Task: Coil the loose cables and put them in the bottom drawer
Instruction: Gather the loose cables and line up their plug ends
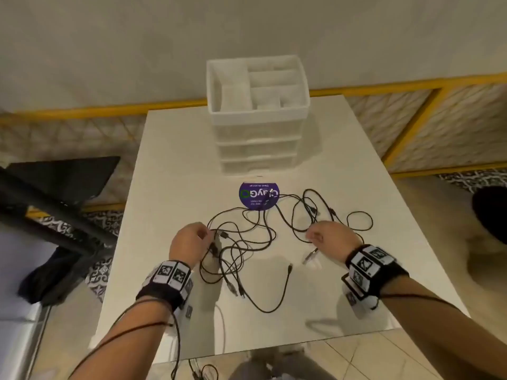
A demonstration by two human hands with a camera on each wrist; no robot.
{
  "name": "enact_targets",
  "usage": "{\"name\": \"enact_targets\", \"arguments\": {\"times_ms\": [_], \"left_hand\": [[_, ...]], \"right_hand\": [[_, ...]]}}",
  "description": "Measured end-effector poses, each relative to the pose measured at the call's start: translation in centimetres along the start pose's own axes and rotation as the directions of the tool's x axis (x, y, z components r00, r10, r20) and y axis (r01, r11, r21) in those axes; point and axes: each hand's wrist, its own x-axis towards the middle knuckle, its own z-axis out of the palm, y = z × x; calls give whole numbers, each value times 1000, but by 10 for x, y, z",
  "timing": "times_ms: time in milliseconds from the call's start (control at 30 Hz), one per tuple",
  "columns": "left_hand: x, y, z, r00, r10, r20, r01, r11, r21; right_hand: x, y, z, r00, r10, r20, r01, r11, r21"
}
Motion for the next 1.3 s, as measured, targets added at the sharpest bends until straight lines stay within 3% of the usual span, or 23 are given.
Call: {"name": "enact_targets", "arguments": {"times_ms": [167,233,333,400,467,567,633,733,800,900,1033,1200,1300], "left_hand": [[12,7,21,975,116,187,-124,992,31],[8,11,25,977,145,153,-152,988,34],[-3,16,21,991,134,11,-134,990,-50],[-14,22,22,989,140,39,-135,985,-103],[-22,30,29,974,172,149,-159,983,-95],[-17,39,42,942,182,281,-195,981,18],[-11,41,46,945,170,281,-187,982,32],[-7,43,40,965,141,222,-146,989,6],[-2,45,32,984,130,119,-135,990,32],[15,57,23,989,133,-68,-135,991,-17],[53,92,27,976,176,-125,-181,983,-28],[97,121,57,991,101,86,-108,990,86],[107,121,73,964,24,264,-73,982,176]], "right_hand": [[0,10,15,996,-38,86,39,999,-8],[1,12,20,993,-65,104,66,998,-10],[3,10,18,983,-94,160,113,988,-110],[1,9,16,965,-110,238,156,970,-184],[0,10,20,956,-125,267,186,958,-219],[6,12,23,974,-135,180,174,961,-217],[9,11,21,982,-146,116,162,977,-140],[8,6,11,992,-116,-53,119,991,62],[8,4,4,986,-74,-148,97,984,152],[13,4,-10,978,0,-207,58,959,276],[16,7,-30,963,22,-270,69,944,324],[17,21,-50,929,40,-367,87,942,324],[14,28,-59,908,49,-416,94,944,317]]}}
